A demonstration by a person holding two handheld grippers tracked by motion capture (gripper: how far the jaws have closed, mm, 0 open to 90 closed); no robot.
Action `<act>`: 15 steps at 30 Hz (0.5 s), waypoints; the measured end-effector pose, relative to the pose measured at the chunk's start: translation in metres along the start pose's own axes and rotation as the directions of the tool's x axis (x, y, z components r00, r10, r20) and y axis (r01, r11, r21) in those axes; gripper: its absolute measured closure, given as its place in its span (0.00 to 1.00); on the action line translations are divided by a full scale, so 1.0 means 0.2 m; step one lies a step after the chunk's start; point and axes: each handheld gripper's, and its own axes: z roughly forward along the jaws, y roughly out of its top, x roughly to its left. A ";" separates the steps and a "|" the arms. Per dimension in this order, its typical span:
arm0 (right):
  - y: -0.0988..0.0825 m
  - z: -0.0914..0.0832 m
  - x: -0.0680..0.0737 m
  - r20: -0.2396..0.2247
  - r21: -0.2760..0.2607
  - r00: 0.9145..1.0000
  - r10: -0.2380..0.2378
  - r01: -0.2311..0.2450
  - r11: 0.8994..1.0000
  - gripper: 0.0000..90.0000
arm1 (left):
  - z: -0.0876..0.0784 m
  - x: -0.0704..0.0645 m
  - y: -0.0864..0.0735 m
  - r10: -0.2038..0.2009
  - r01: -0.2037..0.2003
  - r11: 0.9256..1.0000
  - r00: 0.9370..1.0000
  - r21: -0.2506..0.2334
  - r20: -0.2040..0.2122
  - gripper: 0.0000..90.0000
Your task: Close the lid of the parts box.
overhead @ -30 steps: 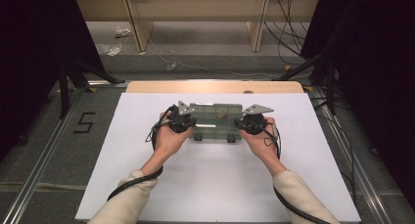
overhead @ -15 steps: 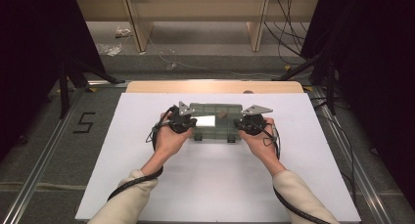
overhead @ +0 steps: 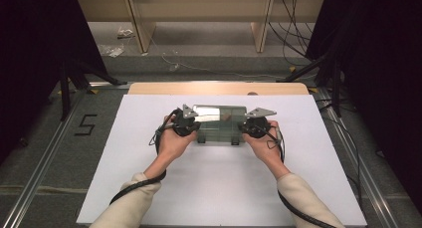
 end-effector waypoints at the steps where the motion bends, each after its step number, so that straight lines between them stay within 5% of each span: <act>1: 0.00 0.00 0.00 0.001 0.001 1.000 0.000 0.000 1.000 1.00 | 0.00 0.00 0.00 0.004 -0.004 1.000 1.000 0.003 -0.001 0.99; 15: -0.01 0.01 0.00 0.004 0.013 1.000 -0.003 0.003 1.000 1.00 | 0.02 0.00 -0.01 0.006 -0.006 1.000 1.000 0.016 0.002 0.99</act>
